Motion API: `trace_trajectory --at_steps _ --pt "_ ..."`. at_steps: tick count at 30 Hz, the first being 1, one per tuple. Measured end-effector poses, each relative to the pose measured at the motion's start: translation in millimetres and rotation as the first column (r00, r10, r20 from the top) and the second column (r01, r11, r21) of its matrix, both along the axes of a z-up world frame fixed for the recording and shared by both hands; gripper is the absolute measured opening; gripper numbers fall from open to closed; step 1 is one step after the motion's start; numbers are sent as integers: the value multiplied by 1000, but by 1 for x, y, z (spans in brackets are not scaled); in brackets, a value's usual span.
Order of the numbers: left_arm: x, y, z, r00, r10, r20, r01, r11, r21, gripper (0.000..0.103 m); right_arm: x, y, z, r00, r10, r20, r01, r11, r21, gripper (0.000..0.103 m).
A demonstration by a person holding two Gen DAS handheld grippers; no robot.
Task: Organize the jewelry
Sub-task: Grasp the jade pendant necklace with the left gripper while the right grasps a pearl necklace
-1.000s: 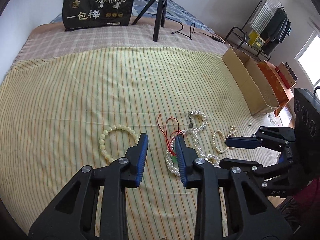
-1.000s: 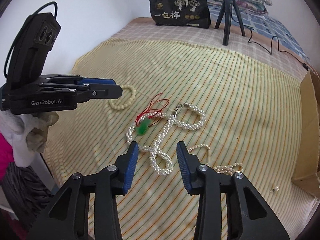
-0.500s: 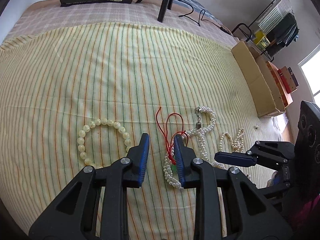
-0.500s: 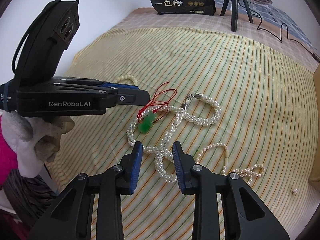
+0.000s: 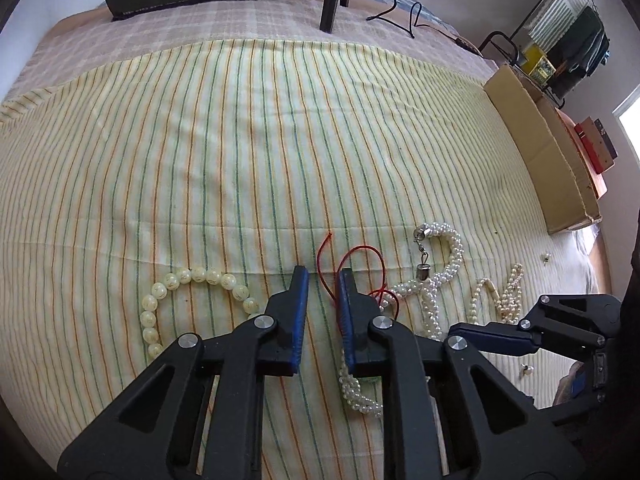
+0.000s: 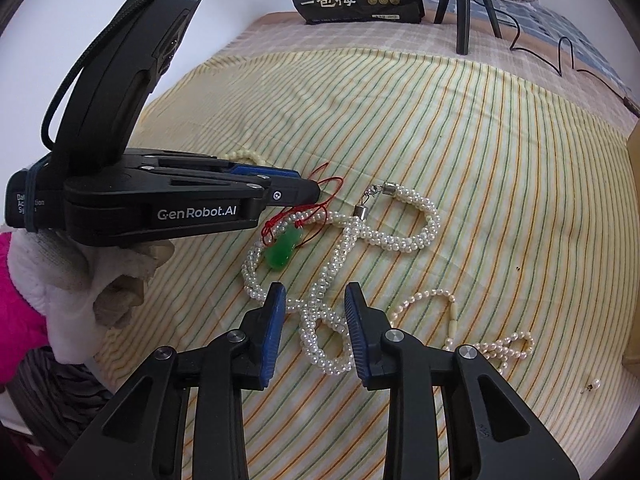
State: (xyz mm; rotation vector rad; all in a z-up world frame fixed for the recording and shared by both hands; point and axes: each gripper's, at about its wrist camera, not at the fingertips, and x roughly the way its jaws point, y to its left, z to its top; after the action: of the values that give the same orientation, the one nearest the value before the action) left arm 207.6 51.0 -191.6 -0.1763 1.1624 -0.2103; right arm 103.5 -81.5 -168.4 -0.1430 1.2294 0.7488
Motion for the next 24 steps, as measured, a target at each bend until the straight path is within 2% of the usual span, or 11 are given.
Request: trace_trajectory --at_steps 2,4,8,14,15,16,17,24 --pt "-1 -2 0 1000 -3 15 3 1000 18 3 0 1 -2 1000 0 0 0 1000 -7 28" --pt "0 1 -1 1000 14 14 -14 1000 -7 0 0 2 -4 1000 -1 2 1 1000 -14 28" --pt "0 9 1 999 49 11 -49 997 -52 0 0 5 -4 1000 -7 15 8 1000 -22 29" --pt "-3 13 11 997 66 41 -62 995 -79 0 0 10 -7 1000 -7 26 8 999 -41 29" --pt "-4 13 14 996 70 49 -66 995 -81 0 0 12 -7 1000 -4 31 5 999 -45 27" --pt "-5 12 16 996 74 56 -69 994 -86 0 -1 12 -6 999 0 36 2 999 -48 16" --pt "-6 13 19 995 79 62 -73 993 -95 0 -1 12 -6 999 2 37 0 999 -51 9" --pt "-14 18 47 988 98 120 -80 985 -151 0 -5 7 9 999 -16 49 15 1000 5 7"
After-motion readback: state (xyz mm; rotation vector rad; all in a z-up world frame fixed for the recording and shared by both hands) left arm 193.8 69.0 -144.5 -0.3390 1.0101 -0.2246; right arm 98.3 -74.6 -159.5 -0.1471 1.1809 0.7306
